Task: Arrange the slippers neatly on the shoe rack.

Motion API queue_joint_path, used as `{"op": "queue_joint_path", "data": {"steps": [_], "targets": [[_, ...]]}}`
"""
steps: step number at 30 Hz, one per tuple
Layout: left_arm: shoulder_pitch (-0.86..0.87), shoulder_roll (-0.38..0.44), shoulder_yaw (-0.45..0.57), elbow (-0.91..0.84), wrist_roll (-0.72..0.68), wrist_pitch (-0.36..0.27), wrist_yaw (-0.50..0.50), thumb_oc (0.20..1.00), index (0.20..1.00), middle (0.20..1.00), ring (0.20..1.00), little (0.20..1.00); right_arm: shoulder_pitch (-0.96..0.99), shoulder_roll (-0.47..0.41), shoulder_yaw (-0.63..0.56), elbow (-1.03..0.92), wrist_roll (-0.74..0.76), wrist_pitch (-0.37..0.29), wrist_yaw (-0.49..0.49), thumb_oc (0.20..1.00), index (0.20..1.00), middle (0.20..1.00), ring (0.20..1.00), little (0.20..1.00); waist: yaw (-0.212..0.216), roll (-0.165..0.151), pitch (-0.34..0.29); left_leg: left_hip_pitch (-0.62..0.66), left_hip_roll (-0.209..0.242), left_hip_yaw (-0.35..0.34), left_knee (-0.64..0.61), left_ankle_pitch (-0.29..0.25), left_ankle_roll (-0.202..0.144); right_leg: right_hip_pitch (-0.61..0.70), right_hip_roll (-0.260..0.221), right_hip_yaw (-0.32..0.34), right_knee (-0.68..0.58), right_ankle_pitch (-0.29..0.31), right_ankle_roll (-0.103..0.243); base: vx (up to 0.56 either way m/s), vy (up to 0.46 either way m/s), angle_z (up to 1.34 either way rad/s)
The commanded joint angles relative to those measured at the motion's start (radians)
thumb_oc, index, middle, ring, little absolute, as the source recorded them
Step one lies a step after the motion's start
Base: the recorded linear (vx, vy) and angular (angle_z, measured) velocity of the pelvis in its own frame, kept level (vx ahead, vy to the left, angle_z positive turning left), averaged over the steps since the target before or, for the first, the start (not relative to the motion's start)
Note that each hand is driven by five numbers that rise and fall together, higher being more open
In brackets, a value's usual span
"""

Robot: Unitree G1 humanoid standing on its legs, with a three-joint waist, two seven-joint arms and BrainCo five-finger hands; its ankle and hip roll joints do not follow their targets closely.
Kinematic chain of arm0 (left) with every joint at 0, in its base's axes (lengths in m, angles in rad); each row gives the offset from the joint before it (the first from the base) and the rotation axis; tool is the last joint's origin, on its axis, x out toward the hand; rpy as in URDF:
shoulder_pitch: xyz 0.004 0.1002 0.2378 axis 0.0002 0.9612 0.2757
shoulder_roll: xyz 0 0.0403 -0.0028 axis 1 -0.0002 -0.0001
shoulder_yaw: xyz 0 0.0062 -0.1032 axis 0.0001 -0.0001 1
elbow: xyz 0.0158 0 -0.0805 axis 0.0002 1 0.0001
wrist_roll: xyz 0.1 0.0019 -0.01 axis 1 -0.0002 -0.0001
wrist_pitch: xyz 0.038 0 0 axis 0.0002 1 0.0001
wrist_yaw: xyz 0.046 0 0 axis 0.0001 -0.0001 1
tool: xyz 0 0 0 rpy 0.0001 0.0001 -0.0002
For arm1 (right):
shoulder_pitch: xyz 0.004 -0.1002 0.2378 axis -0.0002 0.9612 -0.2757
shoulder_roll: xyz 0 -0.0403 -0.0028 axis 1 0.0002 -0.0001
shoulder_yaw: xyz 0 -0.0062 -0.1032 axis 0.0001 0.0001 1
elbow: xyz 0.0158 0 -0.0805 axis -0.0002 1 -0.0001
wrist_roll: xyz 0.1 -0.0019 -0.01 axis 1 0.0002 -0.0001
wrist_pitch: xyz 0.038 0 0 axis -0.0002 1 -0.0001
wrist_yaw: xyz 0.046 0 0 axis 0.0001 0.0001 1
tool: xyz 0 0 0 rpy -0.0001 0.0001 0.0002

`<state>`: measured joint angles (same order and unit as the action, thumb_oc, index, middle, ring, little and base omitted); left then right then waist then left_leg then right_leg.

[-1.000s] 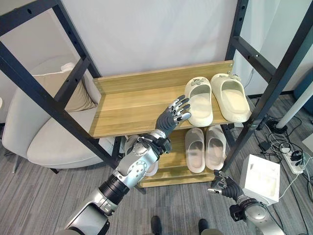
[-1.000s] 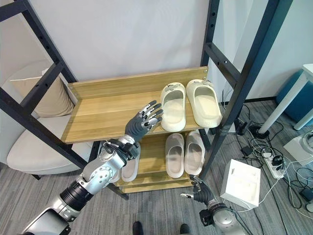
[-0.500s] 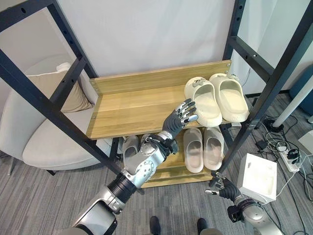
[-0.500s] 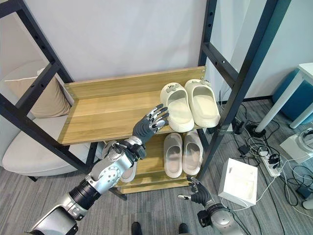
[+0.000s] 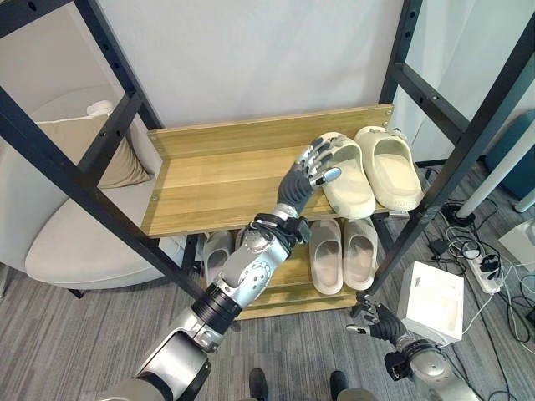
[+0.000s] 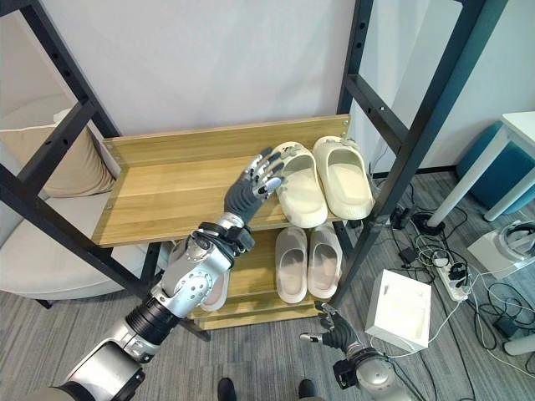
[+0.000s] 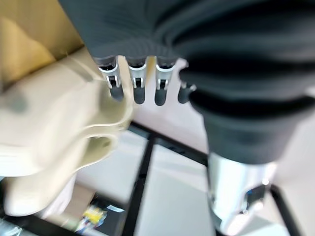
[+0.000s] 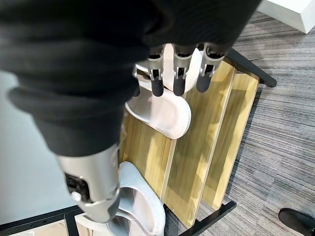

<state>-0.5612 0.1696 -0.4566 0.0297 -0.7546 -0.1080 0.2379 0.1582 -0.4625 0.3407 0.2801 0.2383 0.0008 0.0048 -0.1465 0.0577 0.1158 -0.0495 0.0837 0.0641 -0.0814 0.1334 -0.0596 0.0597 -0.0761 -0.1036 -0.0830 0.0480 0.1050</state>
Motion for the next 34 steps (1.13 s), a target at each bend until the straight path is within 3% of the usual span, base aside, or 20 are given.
{"op": "queue_joint_path", "data": {"steps": [1,3,5,9,13,14,18,19,23,24,26,27,34], "targets": [[-0.133,0.009,0.072,-0.057,0.121,-0.127,0.009,1.0,1.0,1.0,1.0,1.0,-0.068,0.02,-0.019,0.002,0.031,-0.075,-0.017,1.0,1.0,1.0,1.0,1.0,0.014,-0.035,0.014,0.083,0.013,0.005,-0.006,-0.074,-0.059,-0.013,-0.003,-0.03,0.001,-0.022,0.033,-0.02,-0.002,0.14],[-0.122,0.03,0.101,-0.135,0.105,-0.153,-0.018,1.0,1.0,1.0,1.0,1.0,-0.07,0.024,-0.022,-0.001,0.027,-0.079,-0.011,1.0,1.0,1.0,1.0,1.0,0.02,-0.036,0.011,0.082,0.013,0.004,-0.006,-0.077,-0.06,-0.013,-0.004,-0.033,0.001,-0.022,0.034,0.0,0.006,0.06],[-0.099,0.053,0.079,-0.255,0.048,-0.149,-0.131,1.0,1.0,1.0,1.0,1.0,-0.062,0.026,-0.037,-0.008,0.019,-0.078,0.007,1.0,1.0,1.0,1.0,1.0,0.029,-0.035,0.007,0.081,0.012,0.0,-0.006,-0.081,-0.06,-0.009,-0.007,-0.038,0.001,-0.021,0.036,0.0,0.011,0.03],[-0.03,0.149,-0.028,-0.356,0.06,-0.086,-0.281,1.0,1.0,1.0,1.0,1.0,-0.061,0.034,-0.053,-0.003,0.006,-0.081,0.021,1.0,1.0,1.0,1.0,1.0,0.047,-0.028,0.003,0.083,0.007,-0.009,-0.006,-0.085,-0.057,-0.004,-0.012,-0.05,0.002,-0.021,0.037,0.0,0.025,0.11],[0.008,0.28,-0.127,-0.345,0.131,-0.051,-0.412,1.0,1.0,1.0,1.0,1.0,-0.057,0.025,-0.054,-0.003,-0.005,-0.088,0.042,1.0,1.0,1.0,1.0,1.0,0.053,-0.022,0.002,0.087,0.004,-0.011,-0.006,-0.087,-0.054,-0.002,-0.014,-0.053,0.002,-0.021,0.039,0.0,0.031,0.08],[0.069,0.398,-0.196,-0.31,0.146,-0.015,-0.517,1.0,1.0,1.0,1.0,1.0,-0.051,0.01,-0.055,-0.002,-0.014,-0.096,0.066,1.0,1.0,1.0,1.0,1.0,0.058,-0.018,0.001,0.089,0.004,-0.011,-0.006,-0.089,-0.052,-0.001,-0.015,-0.053,0.002,-0.021,0.042,0.01,0.048,0.0],[0.19,0.523,-0.249,-0.198,0.28,0.002,-0.591,1.0,1.0,1.0,1.0,1.0,-0.049,-0.011,-0.052,0.01,-0.008,-0.105,0.089,1.0,1.0,1.0,1.0,1.0,0.063,-0.02,-0.001,0.096,0.004,-0.011,-0.006,-0.092,-0.05,0.002,-0.017,-0.052,0.003,-0.022,0.045,0.01,0.031,-0.03],[0.258,0.534,-0.235,-0.091,0.364,-0.002,-0.591,1.0,1.0,1.0,1.0,1.0,-0.047,-0.011,-0.051,0.008,0.003,-0.106,0.097,1.0,1.0,1.0,1.0,1.0,0.066,-0.023,-0.003,0.099,0.003,-0.009,-0.006,-0.094,-0.049,0.002,-0.018,-0.051,0.003,-0.021,0.046,0.01,0.022,0.04],[0.351,0.508,-0.181,0.047,0.469,-0.015,-0.56,1.0,1.0,1.0,1.0,1.0,-0.044,-0.01,-0.056,0.004,0.009,-0.104,0.103,1.0,1.0,1.0,1.0,1.0,0.069,-0.024,-0.009,0.101,0.003,-0.008,-0.006,-0.096,-0.047,0.004,-0.019,-0.051,0.004,-0.022,0.046,0.01,0.017,0.02],[0.445,0.406,-0.066,0.266,0.518,-0.024,-0.461,1.0,1.0,1.0,1.0,1.0,-0.041,-0.001,-0.066,0.008,0.017,-0.098,0.1,1.0,1.0,1.0,1.0,1.0,0.075,-0.028,-0.015,0.102,0.003,-0.005,-0.006,-0.096,-0.046,0.003,-0.021,-0.049,0.005,-0.019,0.046,0.0,0.038,-0.11],[0.48,0.327,-0.001,0.395,0.541,-0.019,-0.414,1.0,1.0,1.0,1.0,1.0,-0.034,0.005,-0.081,0.022,0.016,-0.094,0.093,1.0,1.0,1.0,1.0,1.0,0.078,-0.031,-0.019,0.102,0.002,-0.007,-0.006,-0.096,-0.045,0.003,-0.023,-0.05,0.005,-0.018,0.045,0.0,0.015,-0.1],[0.506,0.233,0.093,0.539,0.521,-0.01,-0.35,1.0,1.0,1.0,1.0,1.0,-0.03,0.017,-0.098,0.056,0.0,-0.09,0.073,1.0,1.0,1.0,1.0,1.0,0.085,-0.036,-0.023,0.101,0.001,-0.008,-0.006,-0.093,-0.043,0.003,-0.023,-0.05,0.005,-0.017,0.043,0.0,0.01,0.13],[0.491,0.131,0.198,0.741,0.489,-0.011,-0.252,1.0,1.0,1.0,1.0,1.0,-0.035,0.045,-0.105,0.14,-0.005,-0.077,0.052,1.0,1.0,1.0,1.0,1.0,0.092,-0.046,-0.027,0.099,0.0,-0.003,-0.006,-0.091,-0.04,-0.001,-0.022,-0.049,0.002,-0.013,0.04,0.0,0.001,0.03]]}}
